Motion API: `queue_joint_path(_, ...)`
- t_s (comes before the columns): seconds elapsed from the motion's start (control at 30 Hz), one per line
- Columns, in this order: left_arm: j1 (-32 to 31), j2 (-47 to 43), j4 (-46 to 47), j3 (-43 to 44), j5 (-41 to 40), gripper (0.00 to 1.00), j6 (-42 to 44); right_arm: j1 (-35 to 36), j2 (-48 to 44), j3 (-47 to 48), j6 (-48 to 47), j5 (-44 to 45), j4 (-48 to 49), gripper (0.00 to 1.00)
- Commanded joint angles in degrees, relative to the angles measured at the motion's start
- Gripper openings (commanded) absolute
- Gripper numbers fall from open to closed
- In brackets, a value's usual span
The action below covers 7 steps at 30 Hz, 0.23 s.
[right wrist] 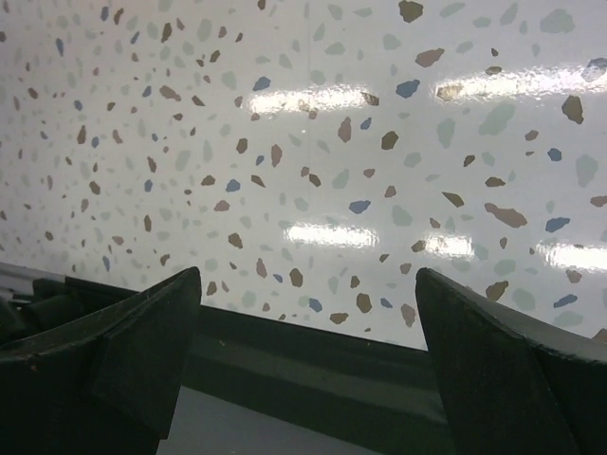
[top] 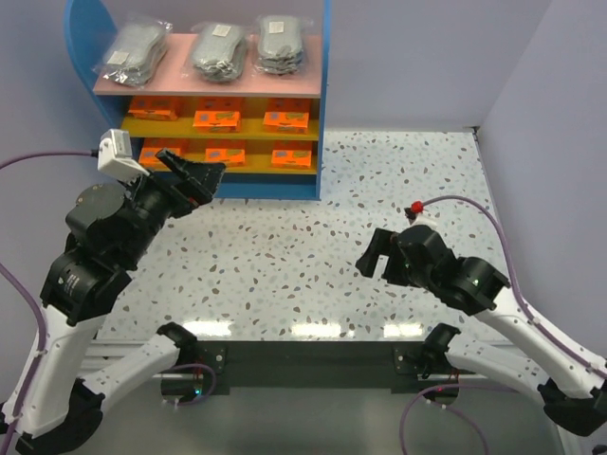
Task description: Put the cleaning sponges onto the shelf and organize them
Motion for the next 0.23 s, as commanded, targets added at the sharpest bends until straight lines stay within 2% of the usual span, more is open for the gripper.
queue_joint_path(0.0,-0.08,1.64,-2.81,2.94,1.74,1.0,6.71,-0.05,3.3,2.27,-1.26,4.17,-0.46,0.98)
queue_joint_path(0.2,-0.08,3.4,-1.75,3.73,2.35,1.0,10.67,-0.14,6.72,2.09,-1.78,7.59,-0.02,0.98)
